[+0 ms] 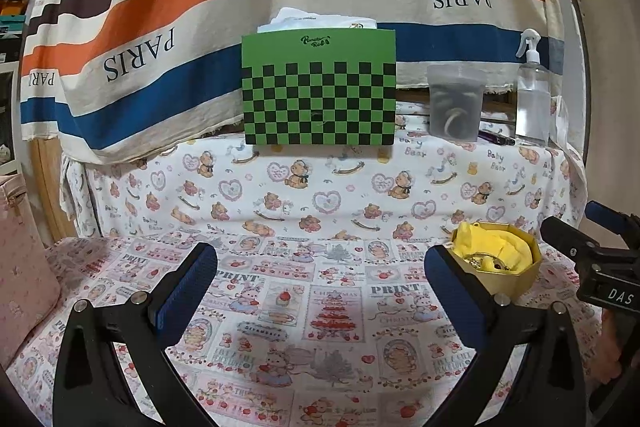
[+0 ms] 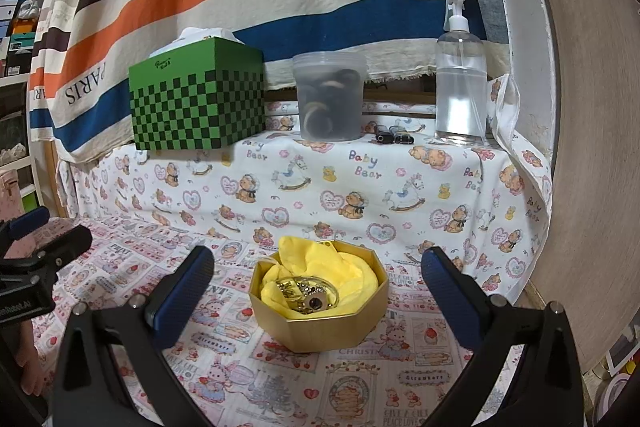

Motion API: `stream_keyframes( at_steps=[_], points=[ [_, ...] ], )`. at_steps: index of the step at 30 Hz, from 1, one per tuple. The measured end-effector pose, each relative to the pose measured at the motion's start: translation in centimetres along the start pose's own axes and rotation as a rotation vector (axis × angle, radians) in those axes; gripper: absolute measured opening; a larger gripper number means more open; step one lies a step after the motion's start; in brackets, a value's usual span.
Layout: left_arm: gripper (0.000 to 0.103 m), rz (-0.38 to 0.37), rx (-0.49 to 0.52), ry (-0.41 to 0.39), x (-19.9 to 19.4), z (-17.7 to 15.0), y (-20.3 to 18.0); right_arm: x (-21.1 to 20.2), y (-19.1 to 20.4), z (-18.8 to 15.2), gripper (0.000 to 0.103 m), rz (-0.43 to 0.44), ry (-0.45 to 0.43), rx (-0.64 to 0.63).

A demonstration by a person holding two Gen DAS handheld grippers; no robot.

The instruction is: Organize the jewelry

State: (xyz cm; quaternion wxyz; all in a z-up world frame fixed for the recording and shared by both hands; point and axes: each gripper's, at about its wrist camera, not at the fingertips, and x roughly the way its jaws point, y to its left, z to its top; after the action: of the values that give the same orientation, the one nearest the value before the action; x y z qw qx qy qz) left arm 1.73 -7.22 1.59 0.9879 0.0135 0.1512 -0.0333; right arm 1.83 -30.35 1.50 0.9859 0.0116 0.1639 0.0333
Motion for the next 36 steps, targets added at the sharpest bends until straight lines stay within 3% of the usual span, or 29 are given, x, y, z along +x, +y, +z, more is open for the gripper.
stream_keyframes(
  at_steps=[36],
  points=[
    [0.103, 0.011, -0.002, 0.002, -0.11, -0.04, 0.0, 0.01, 0.01, 0.01, 0.103, 0.002, 0.001, -0.002]
  ],
)
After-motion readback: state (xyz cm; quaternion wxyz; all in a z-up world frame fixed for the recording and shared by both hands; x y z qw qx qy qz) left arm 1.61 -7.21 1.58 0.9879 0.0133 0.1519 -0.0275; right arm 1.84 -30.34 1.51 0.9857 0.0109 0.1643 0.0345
